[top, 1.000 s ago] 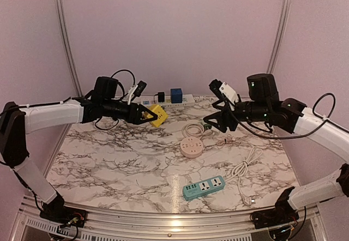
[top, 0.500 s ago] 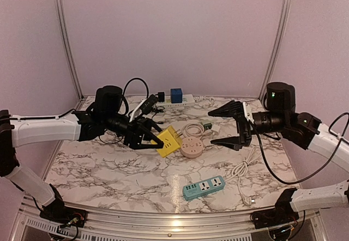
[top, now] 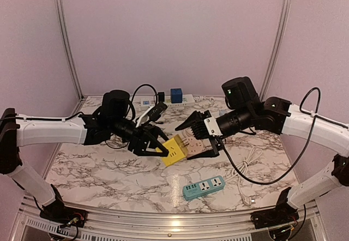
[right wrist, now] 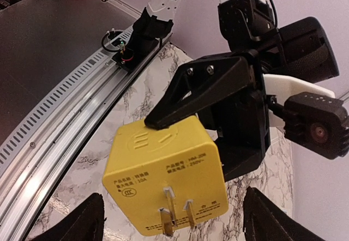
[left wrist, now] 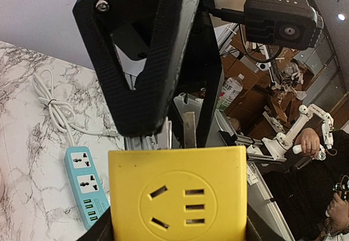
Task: Insert the plug
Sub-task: Pass from the left arm to the right
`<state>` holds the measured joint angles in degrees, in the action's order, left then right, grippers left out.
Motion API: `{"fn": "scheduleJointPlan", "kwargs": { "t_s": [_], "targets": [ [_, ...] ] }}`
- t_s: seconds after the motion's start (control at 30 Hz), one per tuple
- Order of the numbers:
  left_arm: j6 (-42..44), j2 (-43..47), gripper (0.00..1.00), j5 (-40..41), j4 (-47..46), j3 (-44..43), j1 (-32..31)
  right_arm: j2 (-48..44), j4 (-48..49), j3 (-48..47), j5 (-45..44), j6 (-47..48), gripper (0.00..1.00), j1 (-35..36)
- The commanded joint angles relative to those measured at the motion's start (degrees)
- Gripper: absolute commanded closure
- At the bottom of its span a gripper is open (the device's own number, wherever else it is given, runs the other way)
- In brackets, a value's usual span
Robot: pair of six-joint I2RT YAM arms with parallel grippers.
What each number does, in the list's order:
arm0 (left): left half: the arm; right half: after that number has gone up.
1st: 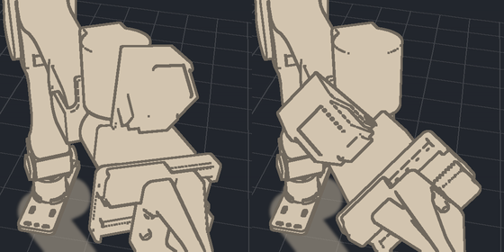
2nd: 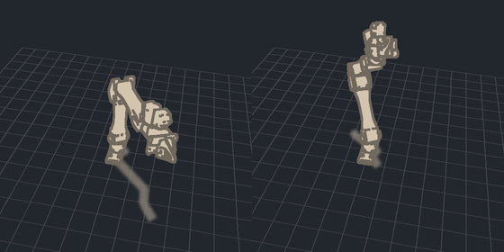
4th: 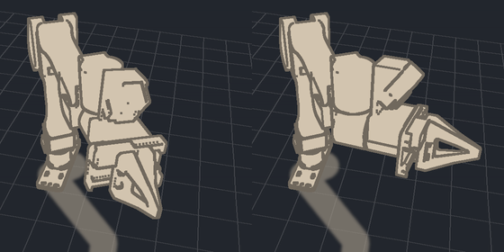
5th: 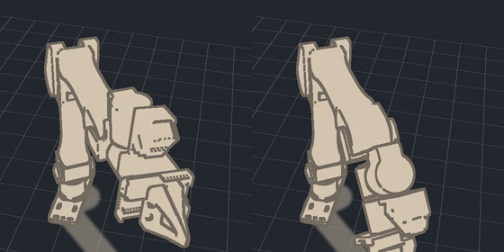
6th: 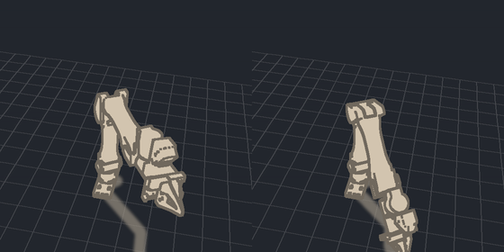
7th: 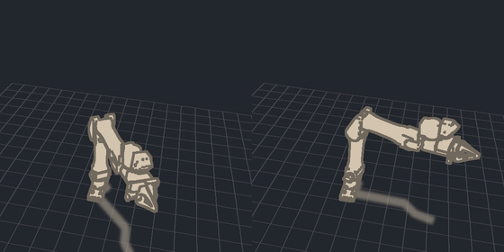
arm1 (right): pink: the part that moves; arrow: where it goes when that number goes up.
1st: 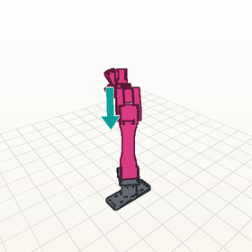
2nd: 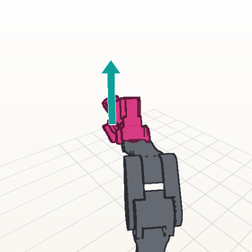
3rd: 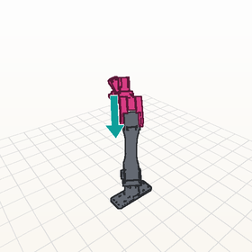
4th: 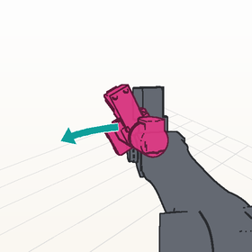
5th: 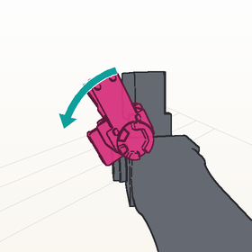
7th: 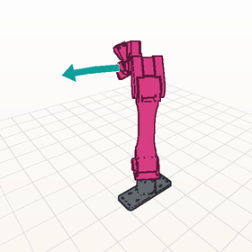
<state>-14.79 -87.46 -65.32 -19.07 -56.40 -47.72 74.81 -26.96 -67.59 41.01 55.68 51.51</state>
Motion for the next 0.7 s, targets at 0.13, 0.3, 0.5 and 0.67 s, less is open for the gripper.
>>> {"fn": "scheduleJointPlan", "kwargs": {
  "t_s": [0.13,0.3,0.5,0.67],
  "targets": [
    [-2.1,-1.7,1.0,-1.2,-2.4,-2.4,-0.5,3.9,-7.6,-5.3,1.0,6.6,0.17,3.2],
    [-3.2,-4.0,1.0,-0.6,-1.1,-4.1,-0.5,4.8,-6.7,-5.9,-0.1,6.7,0.18,5.1],
    [-4.8,-5.0,1.0,-0.6,-2.3,-4.4,-0.5,6.7,-9.2,-7.3,-0.2,7.6,0.26,5.2],
    [-5.2,-5.0,1.0,-1.1,-2.8,-4.6,-0.5,6.5,-8.3,-6.2,-3.1,7.2,0.26,5.2]
  ]
}}
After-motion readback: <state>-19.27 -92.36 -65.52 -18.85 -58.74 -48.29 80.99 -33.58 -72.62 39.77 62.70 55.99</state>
